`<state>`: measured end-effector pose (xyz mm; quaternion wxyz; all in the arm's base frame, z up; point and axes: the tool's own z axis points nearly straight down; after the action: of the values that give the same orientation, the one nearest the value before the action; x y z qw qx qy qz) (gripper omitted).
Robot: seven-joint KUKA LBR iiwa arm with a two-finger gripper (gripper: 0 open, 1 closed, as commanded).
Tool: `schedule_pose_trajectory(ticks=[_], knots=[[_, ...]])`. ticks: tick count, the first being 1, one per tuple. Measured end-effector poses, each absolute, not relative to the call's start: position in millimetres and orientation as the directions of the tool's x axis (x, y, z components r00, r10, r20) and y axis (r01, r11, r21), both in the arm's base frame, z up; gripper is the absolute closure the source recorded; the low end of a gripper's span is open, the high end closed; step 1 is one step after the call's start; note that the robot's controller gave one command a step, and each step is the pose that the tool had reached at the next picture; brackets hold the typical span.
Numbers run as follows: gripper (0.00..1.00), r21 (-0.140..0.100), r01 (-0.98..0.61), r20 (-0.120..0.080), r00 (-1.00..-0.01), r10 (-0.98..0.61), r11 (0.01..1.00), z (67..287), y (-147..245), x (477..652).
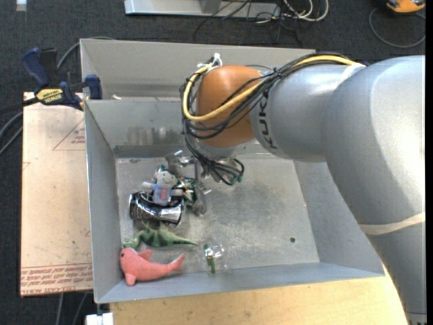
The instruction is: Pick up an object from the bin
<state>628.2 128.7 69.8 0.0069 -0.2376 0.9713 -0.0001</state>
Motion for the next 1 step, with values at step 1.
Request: schedule_pose_trajectory(ticks=[1], knots=[[1.00,0.010,0.019,-0.006,-1.000,0.019,1.000,73.0,127.5,624.2]])
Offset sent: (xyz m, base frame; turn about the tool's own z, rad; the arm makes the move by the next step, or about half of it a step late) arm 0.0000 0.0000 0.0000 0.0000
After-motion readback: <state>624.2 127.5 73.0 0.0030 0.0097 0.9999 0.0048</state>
